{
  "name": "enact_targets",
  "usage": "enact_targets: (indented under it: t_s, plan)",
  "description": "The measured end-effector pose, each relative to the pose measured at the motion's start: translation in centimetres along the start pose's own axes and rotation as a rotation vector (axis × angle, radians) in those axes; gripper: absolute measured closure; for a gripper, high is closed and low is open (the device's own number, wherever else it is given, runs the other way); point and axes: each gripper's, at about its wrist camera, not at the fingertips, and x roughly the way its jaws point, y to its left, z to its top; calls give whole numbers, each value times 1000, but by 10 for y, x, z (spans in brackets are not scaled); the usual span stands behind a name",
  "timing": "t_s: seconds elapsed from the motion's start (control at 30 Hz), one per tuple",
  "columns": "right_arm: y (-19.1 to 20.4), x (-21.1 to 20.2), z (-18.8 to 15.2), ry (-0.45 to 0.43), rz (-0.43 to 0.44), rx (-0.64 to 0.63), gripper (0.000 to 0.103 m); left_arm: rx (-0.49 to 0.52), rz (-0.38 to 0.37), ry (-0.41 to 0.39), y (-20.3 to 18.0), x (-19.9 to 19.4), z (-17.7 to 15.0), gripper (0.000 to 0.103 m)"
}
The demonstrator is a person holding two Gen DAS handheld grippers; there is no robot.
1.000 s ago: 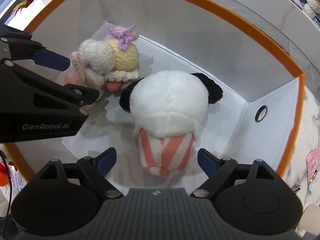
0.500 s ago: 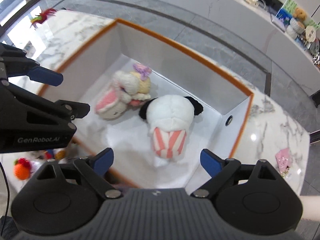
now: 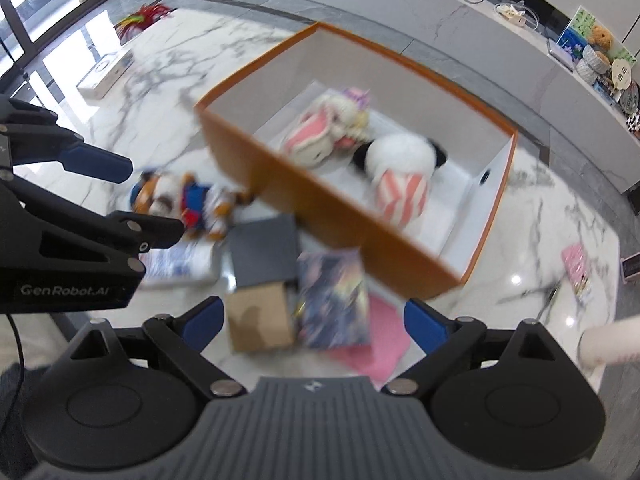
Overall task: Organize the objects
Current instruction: 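Withdraw both tools from the box toward the remaining items on the table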
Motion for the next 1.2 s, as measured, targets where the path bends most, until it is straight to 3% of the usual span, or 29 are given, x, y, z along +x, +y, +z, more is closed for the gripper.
enact_targets:
  t_s: [0.43, 0.63, 0.8, 1.07, 1.2]
  plan:
    - [43, 27, -56, -25, 73, 56, 6, -119, 14, -16, 24, 24, -77, 35]
    - [46, 52, -72, -62, 114, 153, 6, -227, 37, -33, 50, 48, -104, 35]
    - [34, 71, -83, -93, 191, 270, 6, -289, -16, -27, 62, 60, -125, 35]
    - [22, 97, -87, -152, 235, 295, 6, -349, -28, -44, 76, 76, -144, 35]
    - [22, 106, -83, -149, 202, 253, 6, -328, 10, -40, 79, 81, -141, 35]
